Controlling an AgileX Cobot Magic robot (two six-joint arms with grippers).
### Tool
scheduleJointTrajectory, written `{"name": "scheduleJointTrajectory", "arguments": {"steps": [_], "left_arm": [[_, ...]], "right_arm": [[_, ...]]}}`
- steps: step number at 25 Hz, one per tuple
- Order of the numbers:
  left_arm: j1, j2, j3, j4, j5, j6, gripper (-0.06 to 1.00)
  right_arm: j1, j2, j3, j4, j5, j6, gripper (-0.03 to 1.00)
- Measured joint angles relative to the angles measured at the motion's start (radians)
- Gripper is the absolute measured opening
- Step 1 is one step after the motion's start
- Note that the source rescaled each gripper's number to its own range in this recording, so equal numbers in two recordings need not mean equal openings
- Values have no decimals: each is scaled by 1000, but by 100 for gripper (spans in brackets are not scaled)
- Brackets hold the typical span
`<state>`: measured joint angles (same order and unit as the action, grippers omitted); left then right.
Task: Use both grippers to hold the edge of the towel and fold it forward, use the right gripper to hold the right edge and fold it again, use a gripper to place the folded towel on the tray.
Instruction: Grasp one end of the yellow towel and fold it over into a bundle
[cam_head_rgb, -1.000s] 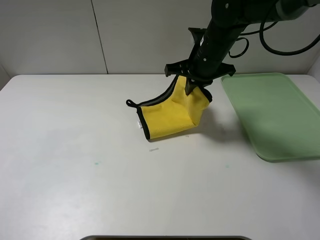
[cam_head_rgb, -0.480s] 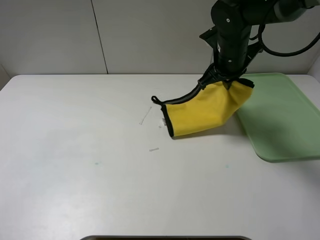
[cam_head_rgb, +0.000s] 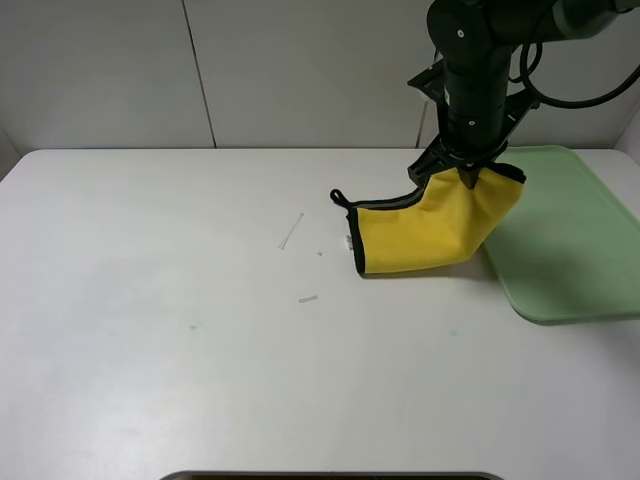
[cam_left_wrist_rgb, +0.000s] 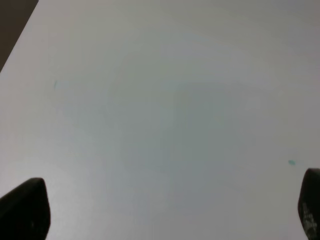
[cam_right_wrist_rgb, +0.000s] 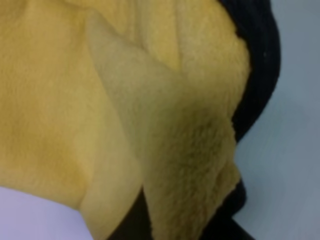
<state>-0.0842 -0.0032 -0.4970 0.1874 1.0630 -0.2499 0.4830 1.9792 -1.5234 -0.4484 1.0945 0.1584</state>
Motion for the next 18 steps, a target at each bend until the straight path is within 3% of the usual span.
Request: {"name": "scheduleJointTrajectory", "arguments": {"steps": [6, 18], "left_arm": [[0, 0, 0, 0, 0, 0, 100], [0, 0, 0, 0, 0, 0, 100]], "right_arm": [[0, -2, -174, 69, 70, -72, 9], [-2, 197, -225, 125, 83, -93, 9]]}}
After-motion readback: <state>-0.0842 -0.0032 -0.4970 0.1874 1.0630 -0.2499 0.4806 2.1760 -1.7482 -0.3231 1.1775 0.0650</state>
